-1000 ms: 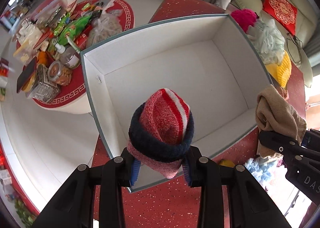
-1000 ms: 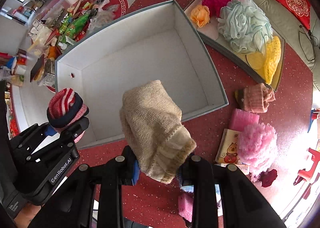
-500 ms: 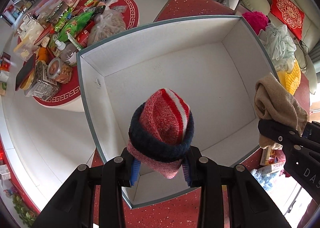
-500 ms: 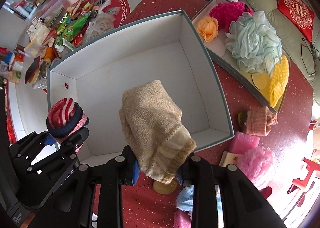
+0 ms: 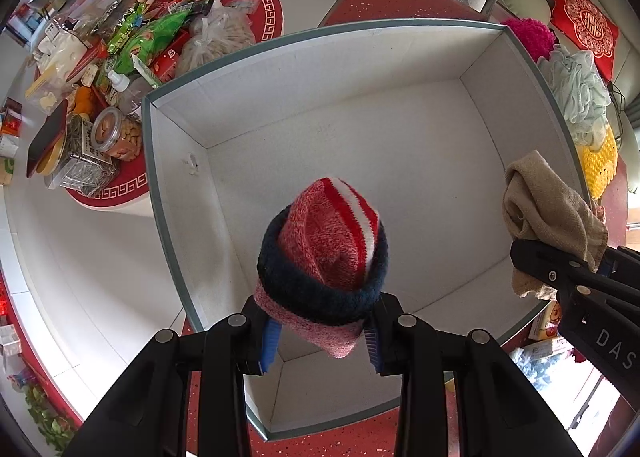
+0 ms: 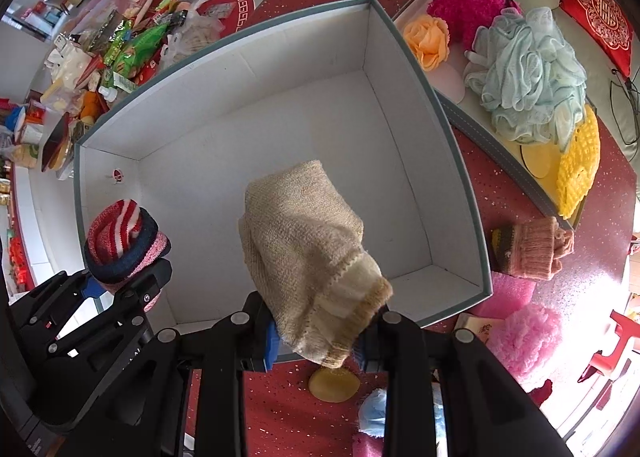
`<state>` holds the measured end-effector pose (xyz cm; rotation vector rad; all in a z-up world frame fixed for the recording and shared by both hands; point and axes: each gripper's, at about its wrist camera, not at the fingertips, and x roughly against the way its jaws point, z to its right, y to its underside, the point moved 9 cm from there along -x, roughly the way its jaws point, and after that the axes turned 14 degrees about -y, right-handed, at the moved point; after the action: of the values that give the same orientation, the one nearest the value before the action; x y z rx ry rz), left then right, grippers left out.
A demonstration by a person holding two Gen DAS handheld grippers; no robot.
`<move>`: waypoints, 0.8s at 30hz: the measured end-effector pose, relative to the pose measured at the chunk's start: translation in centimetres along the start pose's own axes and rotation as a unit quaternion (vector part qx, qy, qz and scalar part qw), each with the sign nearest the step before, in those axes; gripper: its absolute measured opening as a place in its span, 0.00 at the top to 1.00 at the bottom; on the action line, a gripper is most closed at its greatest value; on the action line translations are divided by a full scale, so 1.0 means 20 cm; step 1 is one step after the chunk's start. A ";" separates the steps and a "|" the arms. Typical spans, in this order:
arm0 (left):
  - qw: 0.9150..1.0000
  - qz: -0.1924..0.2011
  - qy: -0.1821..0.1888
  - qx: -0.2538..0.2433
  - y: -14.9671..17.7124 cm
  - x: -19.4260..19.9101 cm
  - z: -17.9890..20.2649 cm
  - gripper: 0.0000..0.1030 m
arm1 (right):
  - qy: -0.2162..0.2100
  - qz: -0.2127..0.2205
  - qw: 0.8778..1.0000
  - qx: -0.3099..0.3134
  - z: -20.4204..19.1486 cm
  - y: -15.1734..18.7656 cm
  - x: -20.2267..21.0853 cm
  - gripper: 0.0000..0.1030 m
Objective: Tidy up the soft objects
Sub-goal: 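Open both tools to drop the hat and sock into the box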
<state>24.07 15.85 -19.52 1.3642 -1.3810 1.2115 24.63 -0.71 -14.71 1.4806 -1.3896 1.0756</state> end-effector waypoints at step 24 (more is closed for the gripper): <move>0.995 0.007 -0.044 -0.092 0.21 -0.09 0.11 0.23 | -0.003 -0.047 0.999 0.012 -0.02 0.24 -0.16 0.23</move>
<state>20.22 13.76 -22.04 1.2929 -1.5266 1.0174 19.69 0.39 -17.68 1.5504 -1.3025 1.0335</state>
